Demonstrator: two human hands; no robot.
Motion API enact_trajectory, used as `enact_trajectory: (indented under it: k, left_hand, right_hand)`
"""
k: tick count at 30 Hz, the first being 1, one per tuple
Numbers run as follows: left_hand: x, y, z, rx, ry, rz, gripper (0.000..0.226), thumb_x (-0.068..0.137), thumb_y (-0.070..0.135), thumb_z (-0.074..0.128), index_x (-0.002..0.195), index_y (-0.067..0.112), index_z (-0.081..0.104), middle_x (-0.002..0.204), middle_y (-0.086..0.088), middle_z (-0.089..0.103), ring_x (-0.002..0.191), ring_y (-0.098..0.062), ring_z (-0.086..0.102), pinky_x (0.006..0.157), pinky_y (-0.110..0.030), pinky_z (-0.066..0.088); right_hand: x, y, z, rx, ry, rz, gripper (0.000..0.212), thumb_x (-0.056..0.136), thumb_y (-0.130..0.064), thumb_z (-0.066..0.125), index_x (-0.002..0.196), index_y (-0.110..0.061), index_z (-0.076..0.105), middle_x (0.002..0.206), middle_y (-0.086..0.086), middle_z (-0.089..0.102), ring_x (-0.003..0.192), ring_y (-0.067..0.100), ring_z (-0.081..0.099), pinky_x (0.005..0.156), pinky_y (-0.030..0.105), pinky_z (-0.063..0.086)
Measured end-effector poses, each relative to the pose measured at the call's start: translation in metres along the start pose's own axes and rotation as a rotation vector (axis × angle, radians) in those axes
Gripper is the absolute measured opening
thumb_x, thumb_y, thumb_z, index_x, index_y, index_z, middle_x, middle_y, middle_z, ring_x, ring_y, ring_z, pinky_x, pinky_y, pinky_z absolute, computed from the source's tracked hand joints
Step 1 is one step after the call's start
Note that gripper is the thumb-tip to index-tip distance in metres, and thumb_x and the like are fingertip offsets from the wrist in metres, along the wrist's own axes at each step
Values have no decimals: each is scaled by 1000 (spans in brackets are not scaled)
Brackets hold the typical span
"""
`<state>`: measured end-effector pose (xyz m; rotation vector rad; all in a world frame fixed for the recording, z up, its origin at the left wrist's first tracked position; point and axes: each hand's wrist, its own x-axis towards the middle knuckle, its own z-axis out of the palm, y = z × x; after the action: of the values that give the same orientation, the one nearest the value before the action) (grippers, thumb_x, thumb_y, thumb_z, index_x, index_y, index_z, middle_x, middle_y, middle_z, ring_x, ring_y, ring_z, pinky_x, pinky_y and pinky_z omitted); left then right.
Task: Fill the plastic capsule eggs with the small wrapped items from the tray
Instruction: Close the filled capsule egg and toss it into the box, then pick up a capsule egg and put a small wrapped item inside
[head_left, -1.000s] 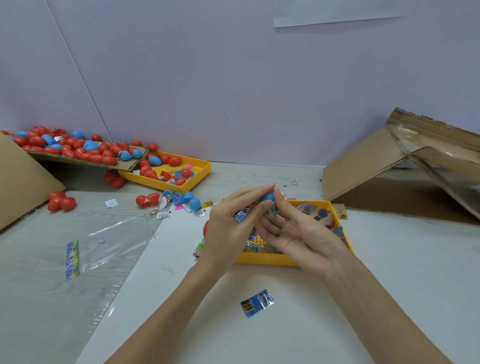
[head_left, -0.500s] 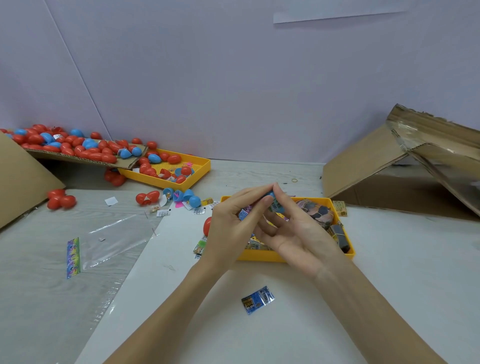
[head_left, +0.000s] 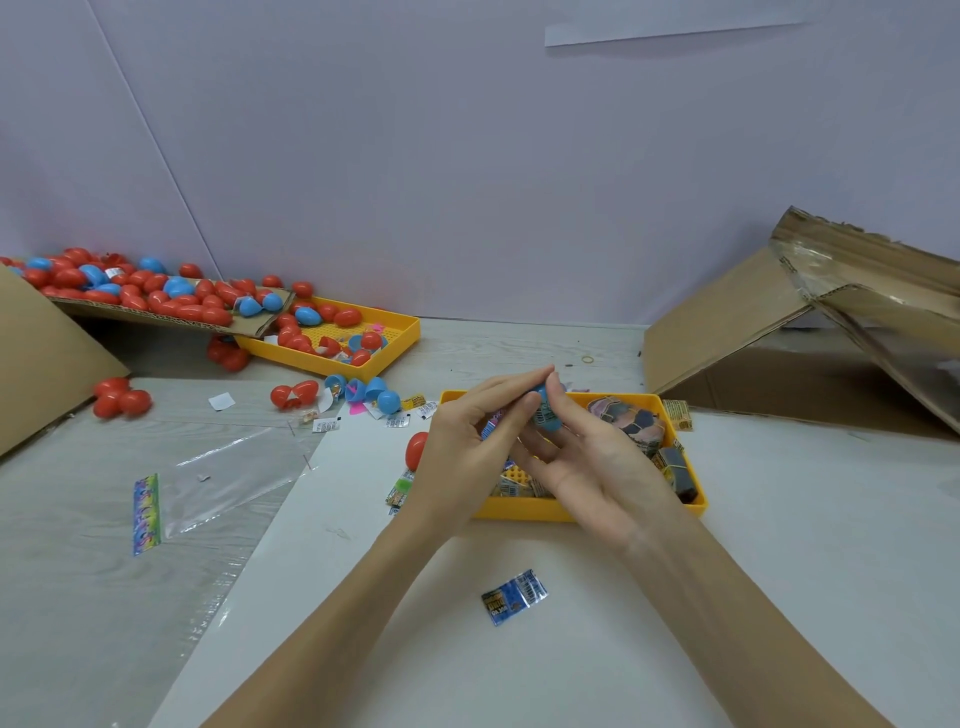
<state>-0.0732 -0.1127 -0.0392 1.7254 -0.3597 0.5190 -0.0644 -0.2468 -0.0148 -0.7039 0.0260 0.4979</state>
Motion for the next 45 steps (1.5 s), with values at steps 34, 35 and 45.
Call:
enact_trajectory:
  k: [34,35,45]
  left_hand:
    - [14,-9,-38,176,375,-171,39,108,34,41,91,27,75,93,27,73,94,8,65,78,-20,49]
    - [14,-9,-40,190,381,-172,38,109,33,41,90,27,74,93,28,72,94,9,65,77,-18,47]
    - [22,-37,-67,363,448,-388,15,104,20,54,111,25,67,106,11,66,97,-1,58,73,-13,43]
  right_hand:
    - [24,-97,-34,204,-45,-245,52,109,-38,35,130,3,61,101,14,73,78,20,71,66,29,59]
    - [25,-85,-36,113,-47,-217,47,108,-34,40,126,1,65,97,12,72,76,19,69,65,28,59]
    - [26,-26,-34,-594,-46,-250,35,100,-28,54,93,-5,79,75,14,67,61,20,64,56,25,54]
